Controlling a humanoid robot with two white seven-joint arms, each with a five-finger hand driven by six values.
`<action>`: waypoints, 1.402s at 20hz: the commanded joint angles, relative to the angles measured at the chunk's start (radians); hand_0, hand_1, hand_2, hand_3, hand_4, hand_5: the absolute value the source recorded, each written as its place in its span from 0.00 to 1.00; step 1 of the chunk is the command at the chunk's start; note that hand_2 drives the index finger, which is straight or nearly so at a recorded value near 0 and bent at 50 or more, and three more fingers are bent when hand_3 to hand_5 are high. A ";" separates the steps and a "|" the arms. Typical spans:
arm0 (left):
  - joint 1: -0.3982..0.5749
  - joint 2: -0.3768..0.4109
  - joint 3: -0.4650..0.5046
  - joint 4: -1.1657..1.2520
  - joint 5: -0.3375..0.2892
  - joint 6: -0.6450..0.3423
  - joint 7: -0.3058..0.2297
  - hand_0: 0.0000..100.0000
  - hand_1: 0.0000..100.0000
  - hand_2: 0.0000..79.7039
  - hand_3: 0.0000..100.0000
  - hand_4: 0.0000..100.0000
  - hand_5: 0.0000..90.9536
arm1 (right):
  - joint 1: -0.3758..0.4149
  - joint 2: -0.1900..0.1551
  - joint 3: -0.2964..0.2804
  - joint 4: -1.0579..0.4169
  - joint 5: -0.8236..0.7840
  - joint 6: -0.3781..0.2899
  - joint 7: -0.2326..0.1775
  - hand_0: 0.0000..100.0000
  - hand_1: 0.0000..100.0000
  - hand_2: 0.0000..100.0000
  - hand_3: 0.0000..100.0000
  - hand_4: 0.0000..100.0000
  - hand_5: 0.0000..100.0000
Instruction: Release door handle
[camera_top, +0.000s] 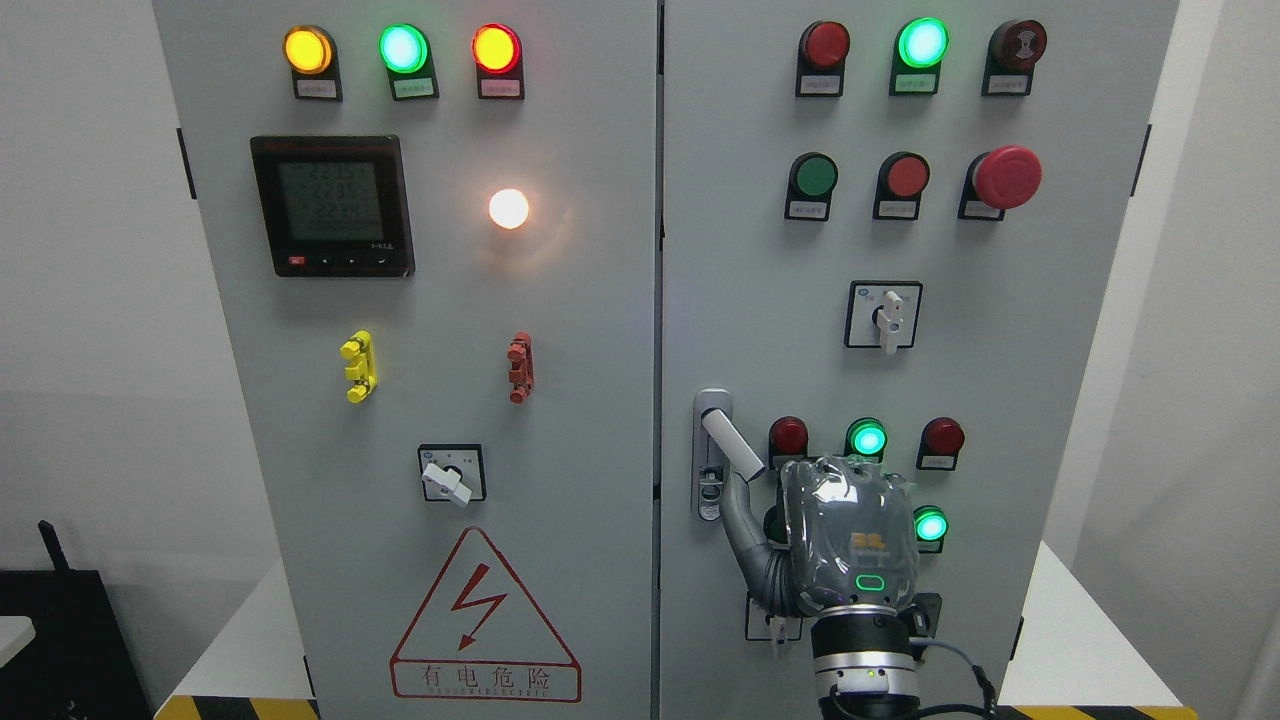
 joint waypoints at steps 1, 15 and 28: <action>0.000 0.000 0.000 -0.031 0.001 0.000 0.001 0.12 0.39 0.00 0.00 0.00 0.00 | 0.000 0.000 -0.006 -0.003 0.000 0.000 0.000 0.60 0.08 0.98 1.00 1.00 0.98; 0.000 0.000 0.000 -0.031 -0.001 0.000 0.001 0.12 0.39 0.00 0.00 0.00 0.00 | 0.000 0.000 -0.013 -0.005 -0.002 0.000 0.000 0.60 0.07 0.98 1.00 1.00 0.98; 0.000 0.000 0.000 -0.031 0.001 0.000 0.001 0.12 0.39 0.00 0.00 0.00 0.00 | -0.005 -0.002 -0.019 -0.005 -0.003 0.000 0.000 0.61 0.07 0.98 1.00 1.00 0.98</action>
